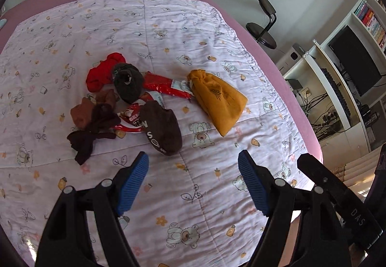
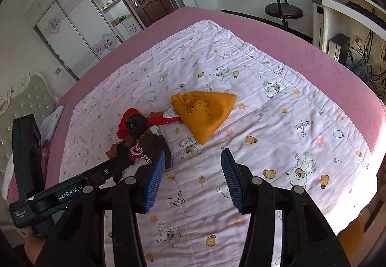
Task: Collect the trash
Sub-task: 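Move both open tools back over the remaining items on the quilt, then grasp the dark brown strap with the left tool while the right tool grasps the brown sock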
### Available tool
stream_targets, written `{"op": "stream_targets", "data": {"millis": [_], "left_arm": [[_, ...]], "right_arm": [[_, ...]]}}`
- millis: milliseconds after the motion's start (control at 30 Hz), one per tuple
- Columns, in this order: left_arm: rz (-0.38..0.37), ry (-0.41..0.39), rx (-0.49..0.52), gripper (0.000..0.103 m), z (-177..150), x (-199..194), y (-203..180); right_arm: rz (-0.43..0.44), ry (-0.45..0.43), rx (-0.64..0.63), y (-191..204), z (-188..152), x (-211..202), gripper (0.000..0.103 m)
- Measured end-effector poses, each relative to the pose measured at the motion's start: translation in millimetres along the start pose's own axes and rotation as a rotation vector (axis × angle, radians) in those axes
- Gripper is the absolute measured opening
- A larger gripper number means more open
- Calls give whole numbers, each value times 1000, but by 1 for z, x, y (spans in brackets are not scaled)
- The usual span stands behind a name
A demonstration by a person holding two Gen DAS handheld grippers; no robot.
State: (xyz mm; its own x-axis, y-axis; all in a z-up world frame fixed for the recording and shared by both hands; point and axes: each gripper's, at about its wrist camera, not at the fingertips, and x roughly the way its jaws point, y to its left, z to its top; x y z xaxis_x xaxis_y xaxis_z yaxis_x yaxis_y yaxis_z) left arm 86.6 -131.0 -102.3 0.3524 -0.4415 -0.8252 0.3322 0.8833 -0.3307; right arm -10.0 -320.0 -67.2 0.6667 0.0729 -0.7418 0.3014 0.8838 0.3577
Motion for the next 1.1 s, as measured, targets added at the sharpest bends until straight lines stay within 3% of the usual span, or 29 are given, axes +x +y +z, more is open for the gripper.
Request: {"op": "stream_targets", "data": {"millis": [200,367,867,933,1033,1100], "left_arm": [[83,-33,-102,76,12,-4,62],[125,-15,-163,76,15,10,100],[197,75,-132,74,16,89,140],[213,82,-125,71,17,94,141],[233,78,-111,58,19,96,140],[226,77,-114,41,20,93,141]], "right_arm": [[50,60,-113,46,8,42,49],[75,96,-163,61,13,76,49],[90,211,-209,61,8,162,49],[84,221,-206,58,7,168,49],[81,237,-198,55,6,174,51],[80,245,-196,55,4,178,52]]}}
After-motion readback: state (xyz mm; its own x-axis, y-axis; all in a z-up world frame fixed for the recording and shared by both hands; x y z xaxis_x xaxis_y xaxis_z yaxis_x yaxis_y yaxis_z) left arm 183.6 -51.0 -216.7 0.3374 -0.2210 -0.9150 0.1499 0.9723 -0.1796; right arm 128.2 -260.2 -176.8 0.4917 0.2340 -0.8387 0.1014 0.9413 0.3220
